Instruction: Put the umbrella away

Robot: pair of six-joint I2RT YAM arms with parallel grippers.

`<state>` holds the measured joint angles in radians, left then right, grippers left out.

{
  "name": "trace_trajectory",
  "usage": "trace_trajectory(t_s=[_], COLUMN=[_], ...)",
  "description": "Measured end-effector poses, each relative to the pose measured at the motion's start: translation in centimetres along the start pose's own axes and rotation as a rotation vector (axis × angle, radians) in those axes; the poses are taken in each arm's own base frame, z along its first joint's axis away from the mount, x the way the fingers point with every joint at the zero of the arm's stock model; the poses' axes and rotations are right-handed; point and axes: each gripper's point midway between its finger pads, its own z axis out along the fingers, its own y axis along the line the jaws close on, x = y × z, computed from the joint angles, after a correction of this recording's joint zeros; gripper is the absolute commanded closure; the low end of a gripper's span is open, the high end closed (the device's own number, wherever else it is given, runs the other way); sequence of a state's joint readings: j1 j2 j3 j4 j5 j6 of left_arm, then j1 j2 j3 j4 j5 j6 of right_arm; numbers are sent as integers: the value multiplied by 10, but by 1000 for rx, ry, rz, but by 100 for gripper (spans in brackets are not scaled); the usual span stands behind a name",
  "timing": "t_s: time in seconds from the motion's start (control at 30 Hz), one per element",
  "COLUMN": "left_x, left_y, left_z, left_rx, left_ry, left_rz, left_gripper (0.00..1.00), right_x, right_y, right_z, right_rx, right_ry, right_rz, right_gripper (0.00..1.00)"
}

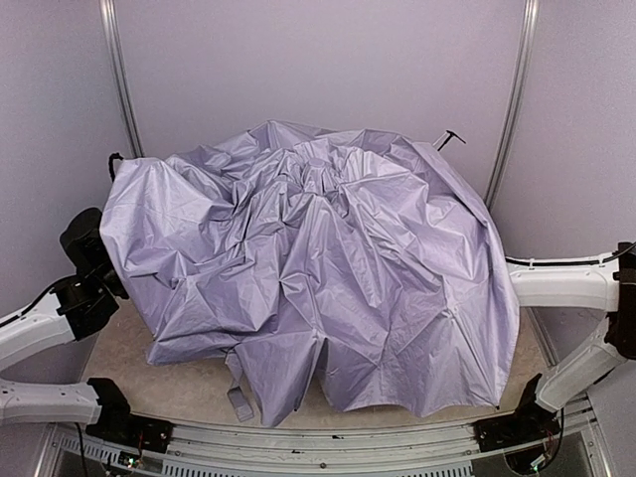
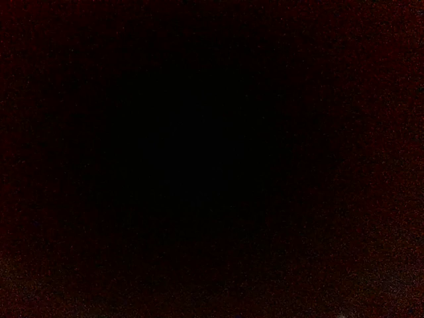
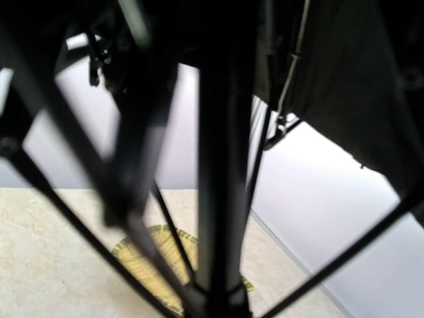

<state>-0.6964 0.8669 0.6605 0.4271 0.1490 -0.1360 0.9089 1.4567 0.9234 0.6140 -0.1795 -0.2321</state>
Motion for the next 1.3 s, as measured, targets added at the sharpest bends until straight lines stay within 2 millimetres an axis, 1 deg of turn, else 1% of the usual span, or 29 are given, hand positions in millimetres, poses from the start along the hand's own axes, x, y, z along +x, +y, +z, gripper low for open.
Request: trace_trajectory(t_s=[0.1,0.23,0.33,0.4,0.47,0.5,0.57,0.6,0.7,0.77,0.97,1.1,1.17,1.2,1.23,1.3], left_x=[-14,-27,-42,-54,-67,-75,-85,-88,-92,-93,-73,-57,-40,-27,-11,22], left_y=[-16,-30,-34,-28,-14,-1,25,40,73,86,104,127,135,136,136,134], left_z=[-1,-6,-14,-23,-31,-36,-44,-49,-59,-63,-57,-55,-51,-48,-43,-33], left_rx=[88,156,164,118,23,-63,-221,-306,-497,-572,-661,-731,-722,-705,-679,-624], left_ry=[-23,-44,-79,-115,-155,-181,-212,-220,-217,-209,-120,-69,-37,-14,15,77], left_rz=[-11,-20,-12,-4,3,0,-9,-13,-15,-10,44,67,61,52,46,21], left_gripper=[15,15,13,11,9,8,8,8,8,8,6,6,7,7,7,7], right_x=[-1,-5,-4,1,9,14,22,23,26,27,31,29,21,13,4,-24], right_y=[-2,-8,-18,-29,-40,-46,-53,-55,-55,-54,-50,-46,-46,-47,-50,-57], right_z=[-5,-13,-17,-20,-22,-24,-27,-27,-28,-28,-29,-29,-29,-29,-28,-27], right_rx=[-4,-2,14,34,56,68,82,84,81,72,51,15,-6,-14,-15,-17], right_ry=[18,29,38,54,80,98,122,128,138,141,156,140,123,105,86,29], right_rz=[-8,-15,-16,-19,-15,-12,-5,-4,-1,-2,-7,14,30,36,39,42], right_gripper=[100,100,100,100,100,100,100,100,100,100,100,100,100,100,100,100])
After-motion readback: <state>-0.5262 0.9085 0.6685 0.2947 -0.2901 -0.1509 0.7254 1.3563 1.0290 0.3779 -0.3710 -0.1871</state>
